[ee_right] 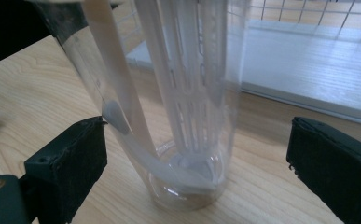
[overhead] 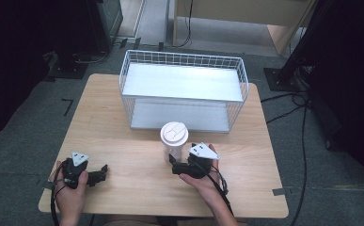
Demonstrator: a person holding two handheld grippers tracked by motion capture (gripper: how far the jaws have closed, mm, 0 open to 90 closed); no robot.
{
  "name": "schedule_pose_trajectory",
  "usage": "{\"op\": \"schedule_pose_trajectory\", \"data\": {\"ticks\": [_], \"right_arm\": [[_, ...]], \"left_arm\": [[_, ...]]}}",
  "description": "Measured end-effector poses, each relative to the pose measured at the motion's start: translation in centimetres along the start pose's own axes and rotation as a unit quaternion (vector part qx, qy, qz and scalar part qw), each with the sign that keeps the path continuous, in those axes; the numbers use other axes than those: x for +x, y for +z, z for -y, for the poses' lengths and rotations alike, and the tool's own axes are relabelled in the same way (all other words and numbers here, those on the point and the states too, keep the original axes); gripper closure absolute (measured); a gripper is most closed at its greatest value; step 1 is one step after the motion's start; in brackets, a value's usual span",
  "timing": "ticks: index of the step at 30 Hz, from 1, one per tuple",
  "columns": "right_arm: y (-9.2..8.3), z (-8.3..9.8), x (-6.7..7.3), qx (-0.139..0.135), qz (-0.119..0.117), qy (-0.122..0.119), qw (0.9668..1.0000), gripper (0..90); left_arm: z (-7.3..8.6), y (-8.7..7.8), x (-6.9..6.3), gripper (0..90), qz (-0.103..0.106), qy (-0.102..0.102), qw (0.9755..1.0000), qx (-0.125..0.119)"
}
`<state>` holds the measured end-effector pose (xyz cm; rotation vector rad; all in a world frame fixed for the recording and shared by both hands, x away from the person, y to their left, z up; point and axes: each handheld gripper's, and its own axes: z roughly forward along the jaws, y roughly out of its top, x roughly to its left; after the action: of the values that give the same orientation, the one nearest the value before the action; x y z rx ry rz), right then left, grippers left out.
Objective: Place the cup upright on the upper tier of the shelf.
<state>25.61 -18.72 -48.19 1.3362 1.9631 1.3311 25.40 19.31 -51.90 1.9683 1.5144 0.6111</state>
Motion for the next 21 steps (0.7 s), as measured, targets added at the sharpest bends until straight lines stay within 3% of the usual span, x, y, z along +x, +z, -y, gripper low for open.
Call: {"op": "schedule_pose_trajectory", "data": {"ticks": [5, 11, 21], "right_arm": [[0.5, -0.4, 0.6, -0.015, -0.001, 0.009, 0.9999, 6.4], [0.9, -1.1, 1.4, -0.033, 0.013, -0.004, 0.9994, 8.4], [1.8, -2.0, 2.2, -0.057, 0.033, -0.001, 0.9978, 8.6]], "left_arm": [[0.0, 0.0, 0.0, 0.0, 0.0, 0.0, 1.0, 0.0], [0.0, 0.0, 0.0, 0.0, 0.0, 0.0, 1.0, 0.0], [0.0, 0.0, 0.0, 0.0, 0.0, 0.0, 1.0, 0.0]]}}
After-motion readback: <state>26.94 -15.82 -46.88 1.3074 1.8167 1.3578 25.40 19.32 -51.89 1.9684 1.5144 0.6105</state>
